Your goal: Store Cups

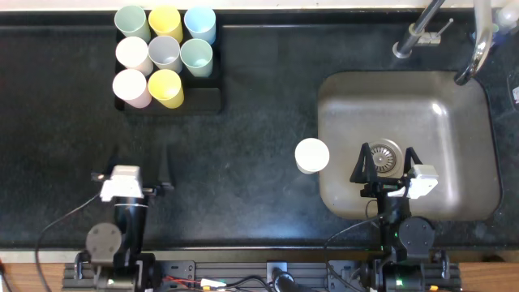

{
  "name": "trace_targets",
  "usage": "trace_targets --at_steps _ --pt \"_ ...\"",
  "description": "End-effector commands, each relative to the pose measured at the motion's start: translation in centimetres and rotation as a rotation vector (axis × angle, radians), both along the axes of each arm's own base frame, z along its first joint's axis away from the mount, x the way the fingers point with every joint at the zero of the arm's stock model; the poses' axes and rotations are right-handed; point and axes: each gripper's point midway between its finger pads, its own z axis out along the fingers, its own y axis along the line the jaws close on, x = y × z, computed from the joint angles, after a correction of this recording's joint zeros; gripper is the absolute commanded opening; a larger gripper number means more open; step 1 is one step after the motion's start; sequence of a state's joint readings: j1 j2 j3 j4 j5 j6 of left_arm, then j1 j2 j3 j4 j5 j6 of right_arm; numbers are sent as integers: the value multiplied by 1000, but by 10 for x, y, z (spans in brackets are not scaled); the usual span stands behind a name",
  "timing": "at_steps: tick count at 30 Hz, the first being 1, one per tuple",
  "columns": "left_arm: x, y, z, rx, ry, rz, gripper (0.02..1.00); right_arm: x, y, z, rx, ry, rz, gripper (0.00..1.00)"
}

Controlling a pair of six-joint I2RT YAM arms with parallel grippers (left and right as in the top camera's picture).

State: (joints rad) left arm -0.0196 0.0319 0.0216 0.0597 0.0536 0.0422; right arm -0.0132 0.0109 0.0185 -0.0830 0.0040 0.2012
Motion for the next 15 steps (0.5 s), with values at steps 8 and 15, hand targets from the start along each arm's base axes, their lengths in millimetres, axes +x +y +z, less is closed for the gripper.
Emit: trace_targets --at_steps 8,15 --pt "-1 3 -35 38 124 19 998 0 -2 -4 -6 1 -6 998" --pt "-1 11 -35 6 128 63 998 0 -2 -4 -7 1 -6 998"
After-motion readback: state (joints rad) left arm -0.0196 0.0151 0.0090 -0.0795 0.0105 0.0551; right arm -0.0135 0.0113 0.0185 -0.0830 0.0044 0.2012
